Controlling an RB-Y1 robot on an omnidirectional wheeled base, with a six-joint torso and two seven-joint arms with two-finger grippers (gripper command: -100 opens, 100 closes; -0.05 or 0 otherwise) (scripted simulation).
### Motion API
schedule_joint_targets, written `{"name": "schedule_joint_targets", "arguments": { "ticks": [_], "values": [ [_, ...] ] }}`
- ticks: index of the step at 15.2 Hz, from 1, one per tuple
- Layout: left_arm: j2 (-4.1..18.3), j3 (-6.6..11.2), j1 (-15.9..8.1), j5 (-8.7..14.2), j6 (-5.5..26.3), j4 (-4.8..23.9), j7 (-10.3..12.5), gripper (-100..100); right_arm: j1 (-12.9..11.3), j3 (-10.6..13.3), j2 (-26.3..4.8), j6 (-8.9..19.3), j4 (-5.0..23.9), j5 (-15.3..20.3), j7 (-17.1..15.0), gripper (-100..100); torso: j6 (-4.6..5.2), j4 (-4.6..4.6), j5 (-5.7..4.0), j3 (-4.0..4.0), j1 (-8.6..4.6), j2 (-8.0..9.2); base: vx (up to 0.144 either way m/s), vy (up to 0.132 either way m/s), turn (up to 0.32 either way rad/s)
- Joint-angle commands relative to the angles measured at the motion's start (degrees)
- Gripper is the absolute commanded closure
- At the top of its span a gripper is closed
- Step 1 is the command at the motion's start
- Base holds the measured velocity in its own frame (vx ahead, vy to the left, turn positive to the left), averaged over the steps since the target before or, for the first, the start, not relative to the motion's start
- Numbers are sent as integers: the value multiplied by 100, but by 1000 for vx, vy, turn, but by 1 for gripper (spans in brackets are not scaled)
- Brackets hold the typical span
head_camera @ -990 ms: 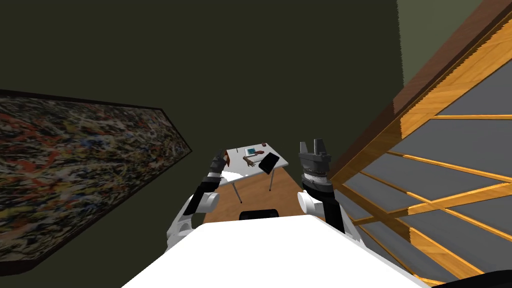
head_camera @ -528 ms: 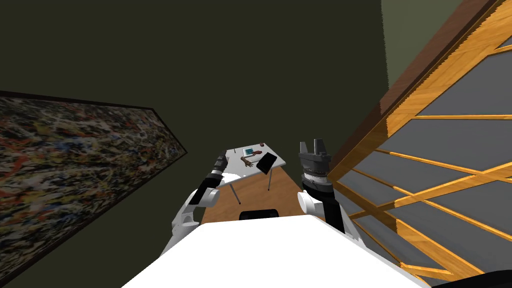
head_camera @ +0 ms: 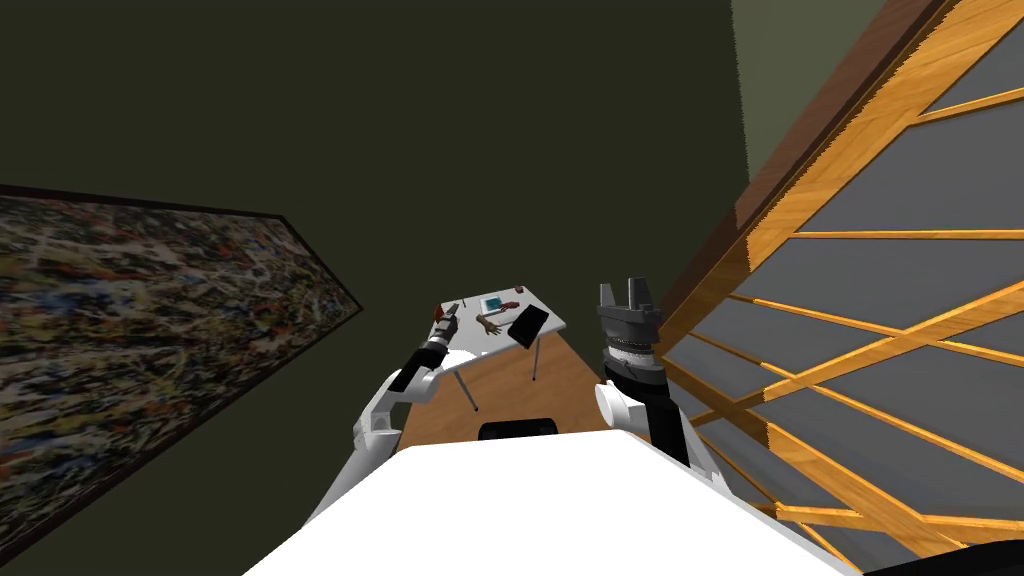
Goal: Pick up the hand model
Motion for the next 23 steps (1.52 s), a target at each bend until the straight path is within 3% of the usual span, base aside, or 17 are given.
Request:
{"name": "schedule_joint_targets", "arguments": {
  "ticks": [1, 3, 4, 6, 7, 9, 10, 12, 13, 15, 16, 18, 19, 21, 22, 23],
  "values": [
    [87, 2, -178, 23, 286, 178, -68, -100, 0, 0, 0, 0, 0, 0, 0, 0, 0, 0, 0, 0, 0, 0, 0, -15, -66],
    [87, 2, -178, 23, 411, 178, -68, -100, -1, 0, 0, 0, 0, 0, 0, 0, 3, 0, 0, 0, -1, 0, 3, -16, -82],
    [173, 5, -347, 51, 588, 367, -128, -100, 0, 0, 0, 0, 0, 0, 0, 0, 1, 0, 0, 0, 0, 0, 2, -20, -75],
    [173, 5, -347, 51, 744, 367, -128, -100, 0, 0, 0, 0, 0, 0, 0, 0, 2, 0, 0, 0, -3, 0, 4, -20, -67],
    [257, 7, -519, 78, 931, 558, -187, -100, 0, 0, 0, 0, 0, 0, 0, 0, 1, 0, 0, 0, -2, 1, 7, -24, -104],
    [257, 7, -519, 78, 1080, 558, -187, -100, 0, 0, 0, 0, 0, 0, 0, 0, 2, 0, -1, -1, -4, -1, 6, -21, -71],
    [339, 10, -690, 106, 1276, 749, -248, -100, 0, 0, 0, 0, 0, 0, 0, 0, 1, 0, 0, 0, -2, 0, 4, -23, -74],
    [339, 10, -690, 106, 1417, 749, -248, -100, 0, 0, 0, 0, 0, 0, 0, 0, 2, 0, -1, 0, -4, -1, 4, -19, -70],
    [417, 13, -862, 133, 1610, 941, -308, -100, 0, 0, 0, 0, 0, 0, 0, 0, 1, 0, 0, 0, -2, 0, 5, -21, -106],
    [417, 13, -862, 133, 1755, 941, -308, -100, 0, 0, 0, 0, 0, 0, 0, 0, 3, 0, -1, -1, -4, -1, 5, -19, -67],
    [493, 15, -1033, 161, 1927, 1131, -367, -100, 0, 0, 0, 0, 0, 0, 0, 0, 0, 0, -1, 0, -2, 0, 5, -20, -67],
    [493, 15, -1033, 161, 2091, 1131, -367, -100, 0, 0, 0, 0, 0, 0, 0, 0, 2, 0, -1, 0, -3, 0, 5, -18, -67],
    [566, 18, -1202, 188, 2256, 1321, -427, -100, 0, 0, 0, 0, 0, 0, 0, 0, 1, 0, 0, 0, -1, 1, 3, -20, -96],
    [566, 18, -1202, 188, 2424, 1321, -427, -100, 0, 0, 0, 0, 0, 0, 0, 0, 2, 0, 0, 0, -3, 0, 6, -18, -70],
    [635, 20, -1369, 215, 2585, 1508, -485, -100, 0, 0, 0, 0, 0, 0, 0, 0, 1, 0, 0, 0, -2, 0, 8, -23, -86],
    [635, 20, -1369, 215, 2708, 1508, -485, -100, 0, 0, 0, 0, 0, 0, 0, 0, 3, 0, -1, 0, -3, -1, 9, -24, -89]
  ]
}}
